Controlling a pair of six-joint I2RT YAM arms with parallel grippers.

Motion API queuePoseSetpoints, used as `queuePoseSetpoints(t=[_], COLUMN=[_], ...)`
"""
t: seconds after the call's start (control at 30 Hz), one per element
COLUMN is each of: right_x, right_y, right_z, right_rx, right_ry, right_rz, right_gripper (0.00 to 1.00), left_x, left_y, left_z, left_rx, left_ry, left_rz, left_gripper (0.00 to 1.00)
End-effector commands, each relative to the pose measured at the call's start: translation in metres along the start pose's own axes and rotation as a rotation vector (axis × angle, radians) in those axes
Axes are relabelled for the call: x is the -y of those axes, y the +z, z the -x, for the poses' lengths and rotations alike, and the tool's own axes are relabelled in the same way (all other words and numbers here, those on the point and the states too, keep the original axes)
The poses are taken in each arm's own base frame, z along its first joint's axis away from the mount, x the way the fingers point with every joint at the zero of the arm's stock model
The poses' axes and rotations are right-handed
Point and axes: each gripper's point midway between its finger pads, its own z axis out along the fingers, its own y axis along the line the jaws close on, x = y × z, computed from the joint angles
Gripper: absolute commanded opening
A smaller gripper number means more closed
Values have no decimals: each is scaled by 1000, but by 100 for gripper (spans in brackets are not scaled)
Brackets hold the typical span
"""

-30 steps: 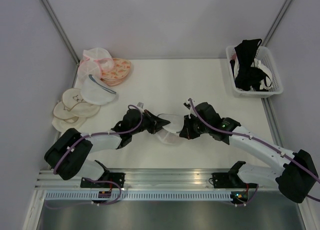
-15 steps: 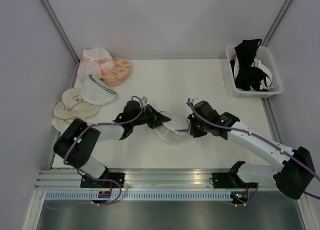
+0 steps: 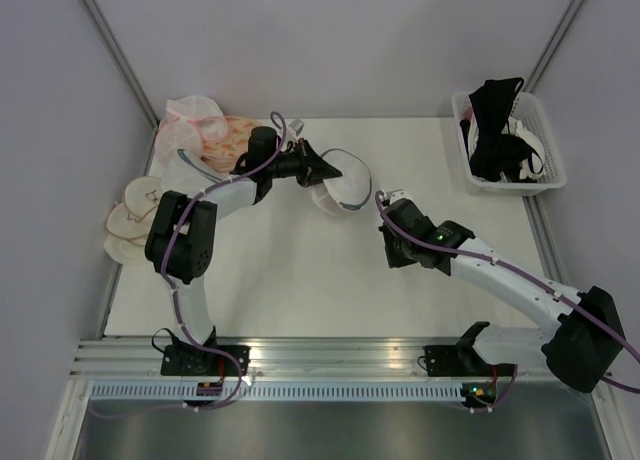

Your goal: Unzip the laundry bag and remove the bra

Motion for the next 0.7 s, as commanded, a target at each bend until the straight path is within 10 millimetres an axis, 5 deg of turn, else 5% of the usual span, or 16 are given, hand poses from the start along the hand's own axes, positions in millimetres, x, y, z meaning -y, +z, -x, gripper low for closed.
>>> queuePoseSetpoints(t=[0.0, 0.13, 0.17, 0.27, 0.47, 0.67], right_x=[-10, -16, -19, -24, -53, -74], right_y=[-9, -7, -6, 6, 27, 34], right_z=[25, 36, 43, 46, 40, 35], right_rx=[116, 180, 214, 228, 174, 163], right_ry=[26, 33, 34, 38, 40, 44], right_rz=[56, 92, 106, 137, 341, 480], right_gripper=[0, 9, 33, 63, 64, 60], left_x=[13, -13, -18, -37, -70, -91], left_y=[-1, -7, -8, -15, -25, -24], left_z=[-16, -33, -38, -61, -93, -96], left_rx=[-87, -123, -132, -200, -280, -282], left_ry=[79, 46, 40, 1, -51, -123], left_rz=[-50, 22, 34, 39, 26, 21], left_gripper=[4, 2, 2, 2, 2, 2])
